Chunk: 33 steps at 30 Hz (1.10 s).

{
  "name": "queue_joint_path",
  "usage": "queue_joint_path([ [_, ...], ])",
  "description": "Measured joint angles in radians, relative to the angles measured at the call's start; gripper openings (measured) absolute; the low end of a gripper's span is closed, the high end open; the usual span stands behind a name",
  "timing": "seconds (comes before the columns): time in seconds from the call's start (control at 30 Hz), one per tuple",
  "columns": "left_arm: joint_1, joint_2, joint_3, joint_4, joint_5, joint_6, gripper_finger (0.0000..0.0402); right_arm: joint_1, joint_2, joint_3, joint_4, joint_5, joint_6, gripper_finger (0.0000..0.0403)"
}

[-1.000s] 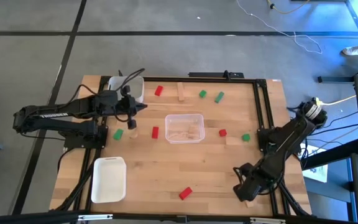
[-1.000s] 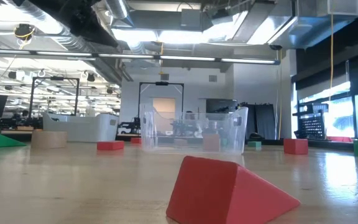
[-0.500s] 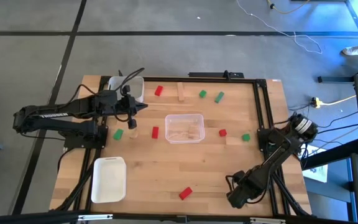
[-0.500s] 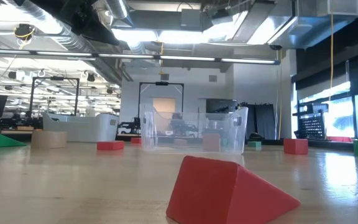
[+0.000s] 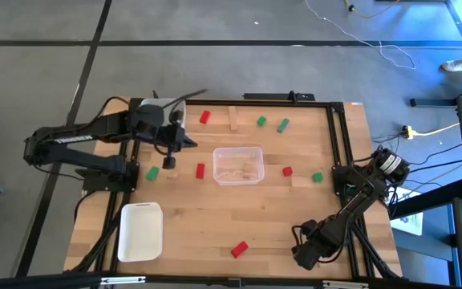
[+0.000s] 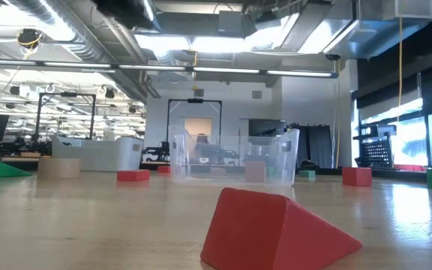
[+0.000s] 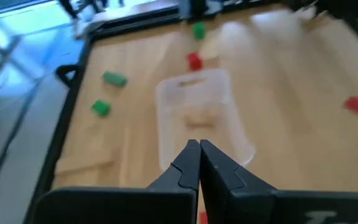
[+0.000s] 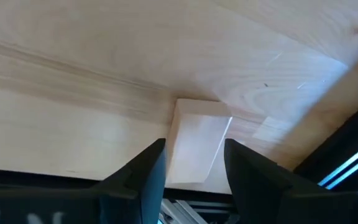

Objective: Sort & place blocks by color
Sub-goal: Put the brown block into the transparent bin

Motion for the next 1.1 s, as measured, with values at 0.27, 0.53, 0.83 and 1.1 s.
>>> queue_joint_path([
  [0.27,0.000,0.139,0.141,-0.186,0.113,0.043,0.0000,0.022,-0.002,-0.061,0.103,-0.011,0.043,0.0162],
  [0.53,-0.011,0.176,0.180,-0.182,0.115,0.054,0.0000,0.021,-0.006,-0.128,0.191,-0.001,0.035,0.0162],
  [0.83,-0.011,0.176,0.180,-0.184,0.113,0.047,0.0000,0.019,-0.007,-0.163,0.219,0.019,-0.034,0.0133],
  [1.1,-0.011,0.176,0.180,-0.185,0.111,0.045,0.0000,-0.038,-0.008,-0.167,0.209,0.003,-0.171,0.0128],
])
